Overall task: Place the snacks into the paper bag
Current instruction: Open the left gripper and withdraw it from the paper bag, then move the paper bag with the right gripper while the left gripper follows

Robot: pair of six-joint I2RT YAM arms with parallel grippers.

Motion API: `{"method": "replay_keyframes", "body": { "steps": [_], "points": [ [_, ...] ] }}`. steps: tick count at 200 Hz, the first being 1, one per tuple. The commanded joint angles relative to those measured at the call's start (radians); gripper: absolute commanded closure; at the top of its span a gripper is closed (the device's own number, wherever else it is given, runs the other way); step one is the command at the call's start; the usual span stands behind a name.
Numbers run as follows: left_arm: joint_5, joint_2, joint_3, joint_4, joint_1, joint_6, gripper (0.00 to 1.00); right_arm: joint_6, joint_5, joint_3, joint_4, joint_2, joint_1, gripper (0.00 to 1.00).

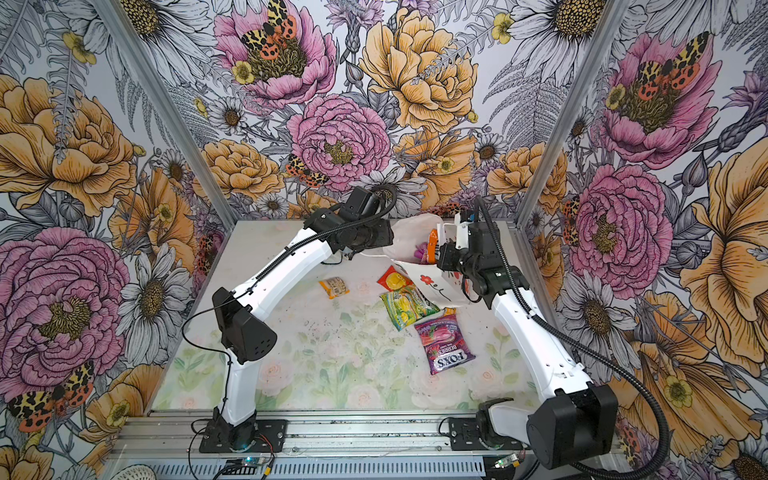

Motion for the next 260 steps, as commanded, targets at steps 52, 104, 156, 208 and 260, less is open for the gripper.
{"method": "replay_keyframes", "body": {
  "steps": [52,104,156,208,260],
  "points": [
    [0.063,0.114,0.06,-0.039,0.033,-0.019,0.37,-0.038,0.026,0.04,0.053,-0.031,0.017,1.0],
    [0.192,0.206,0.184,-0.038,0.013,-0.016,0.74,-0.039,0.1,0.05,0.017,-0.036,0.02,1.0],
    [0.248,0.252,0.353,-0.034,-0.092,-0.044,1.0,-0.04,0.33,0.1,-0.102,-0.063,-0.022,1.0],
    [0.236,0.236,0.407,0.03,-0.22,-0.064,1.0,-0.019,0.441,0.185,-0.249,-0.099,-0.085,1.0],
    [0.23,0.233,0.384,0.095,-0.297,-0.055,1.0,-0.037,0.476,0.151,-0.291,-0.175,-0.088,1.0]
  ]
}}
